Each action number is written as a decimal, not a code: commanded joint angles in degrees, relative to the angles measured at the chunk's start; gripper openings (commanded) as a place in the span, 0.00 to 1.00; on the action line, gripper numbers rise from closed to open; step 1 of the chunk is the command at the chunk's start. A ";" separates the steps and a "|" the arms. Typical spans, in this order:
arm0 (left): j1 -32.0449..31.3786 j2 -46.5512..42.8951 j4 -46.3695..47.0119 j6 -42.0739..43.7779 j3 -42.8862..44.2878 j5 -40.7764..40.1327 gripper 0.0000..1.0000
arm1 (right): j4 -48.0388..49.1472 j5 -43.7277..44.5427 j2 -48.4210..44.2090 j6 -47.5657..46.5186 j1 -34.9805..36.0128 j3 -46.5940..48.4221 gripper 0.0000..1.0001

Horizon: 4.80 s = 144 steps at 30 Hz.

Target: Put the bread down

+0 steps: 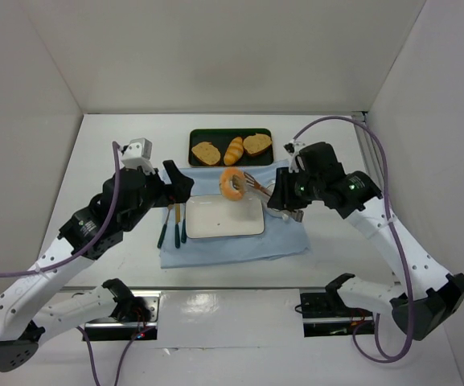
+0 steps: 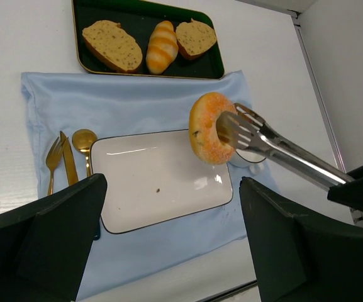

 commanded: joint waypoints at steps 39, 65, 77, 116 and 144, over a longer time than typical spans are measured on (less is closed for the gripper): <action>-0.25 -4.30 -1.11 0.46 3.98 -2.96 1.00 | 10.17 21.52 11.12 9.41 17.83 -6.10 0.51; -0.25 -2.01 -0.58 1.52 4.51 -1.91 1.00 | 3.93 30.66 9.71 5.55 10.29 11.65 0.65; -0.25 -2.10 -1.11 1.52 3.98 -2.43 1.00 | 12.10 28.65 16.39 -6.49 -5.54 18.68 0.65; -0.25 -1.57 -1.11 1.52 3.46 -3.49 1.00 | 13.77 23.81 40.02 -5.18 -29.72 13.68 0.62; 0.28 -2.10 -2.69 3.19 5.04 -4.02 1.00 | 9.03 27.50 57.16 -6.23 -27.61 20.61 0.62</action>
